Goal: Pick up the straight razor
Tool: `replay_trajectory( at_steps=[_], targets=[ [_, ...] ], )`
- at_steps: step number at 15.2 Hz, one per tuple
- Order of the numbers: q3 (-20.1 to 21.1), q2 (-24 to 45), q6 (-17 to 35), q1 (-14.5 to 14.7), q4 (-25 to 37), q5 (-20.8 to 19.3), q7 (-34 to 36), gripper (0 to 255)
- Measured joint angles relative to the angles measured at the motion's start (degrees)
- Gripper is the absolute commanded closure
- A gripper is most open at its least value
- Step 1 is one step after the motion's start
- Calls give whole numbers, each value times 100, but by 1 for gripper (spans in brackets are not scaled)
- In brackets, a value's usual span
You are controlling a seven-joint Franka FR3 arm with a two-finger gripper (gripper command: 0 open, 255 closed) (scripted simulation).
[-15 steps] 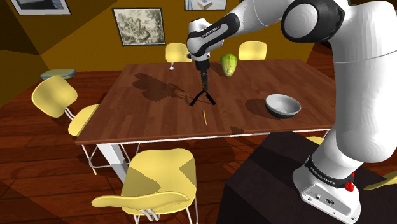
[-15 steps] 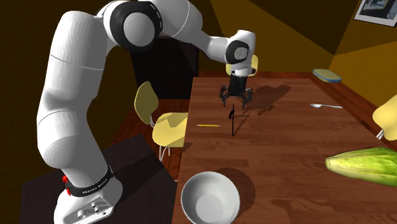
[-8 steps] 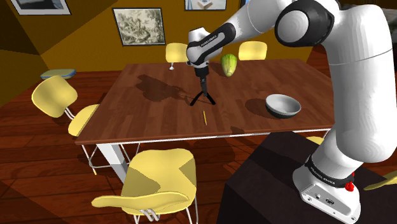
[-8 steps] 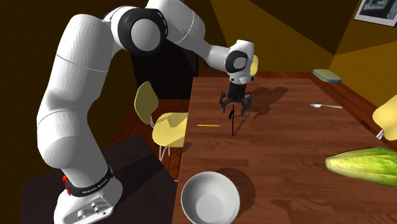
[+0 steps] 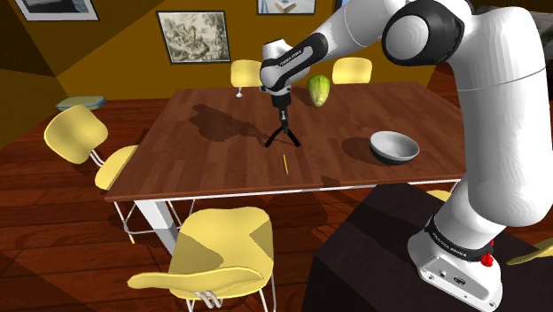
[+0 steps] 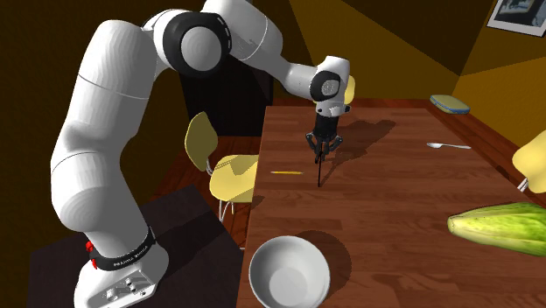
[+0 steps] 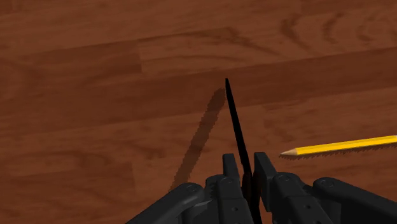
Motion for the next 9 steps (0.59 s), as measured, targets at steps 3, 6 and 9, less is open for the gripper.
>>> replay_trajectory(
  at_steps=[3, 6, 9],
  targets=[
    [0, -4, 2, 2, -6, -1, 4, 255],
    [-1, -90, -122, 6, 31, -2, -2, 255],
    [-4, -189, -293, 7, 106, -4, -15, 255]
  ],
)
